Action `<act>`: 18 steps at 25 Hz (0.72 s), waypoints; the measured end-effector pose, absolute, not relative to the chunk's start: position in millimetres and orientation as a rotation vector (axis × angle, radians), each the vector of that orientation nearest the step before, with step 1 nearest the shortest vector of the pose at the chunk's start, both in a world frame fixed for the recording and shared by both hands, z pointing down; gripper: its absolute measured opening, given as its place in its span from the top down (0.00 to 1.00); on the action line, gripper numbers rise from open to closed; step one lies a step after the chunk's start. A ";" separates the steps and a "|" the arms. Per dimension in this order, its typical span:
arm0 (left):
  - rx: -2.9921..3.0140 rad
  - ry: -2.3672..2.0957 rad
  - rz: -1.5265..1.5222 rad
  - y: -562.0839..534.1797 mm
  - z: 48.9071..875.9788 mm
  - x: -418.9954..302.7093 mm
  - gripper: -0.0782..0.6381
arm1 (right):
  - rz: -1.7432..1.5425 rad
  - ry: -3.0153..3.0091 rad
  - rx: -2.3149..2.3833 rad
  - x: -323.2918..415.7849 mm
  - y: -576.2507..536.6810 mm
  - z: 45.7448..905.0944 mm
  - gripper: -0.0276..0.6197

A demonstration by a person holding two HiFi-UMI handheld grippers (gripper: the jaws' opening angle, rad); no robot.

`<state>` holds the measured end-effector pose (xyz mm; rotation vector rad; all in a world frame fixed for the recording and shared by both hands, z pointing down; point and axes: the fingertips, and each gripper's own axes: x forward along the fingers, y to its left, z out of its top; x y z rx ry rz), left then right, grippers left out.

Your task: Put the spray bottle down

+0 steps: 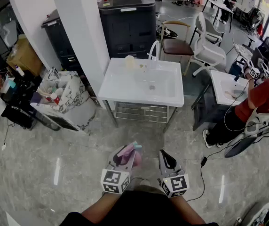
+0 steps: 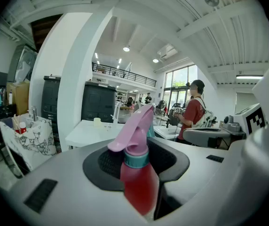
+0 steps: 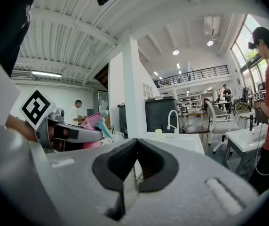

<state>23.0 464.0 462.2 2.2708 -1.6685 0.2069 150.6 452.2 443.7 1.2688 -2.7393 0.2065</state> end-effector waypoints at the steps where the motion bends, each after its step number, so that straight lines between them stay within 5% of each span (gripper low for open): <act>1: 2.271 -1.676 0.197 465.2 462.3 27.5 0.67 | 0.209 -2.745 1.269 155.2 454.2 444.5 0.96; 18: 2.250 -1.729 0.198 450.6 474.4 40.7 0.67 | 0.087 -2.709 1.319 173.7 431.5 455.0 0.96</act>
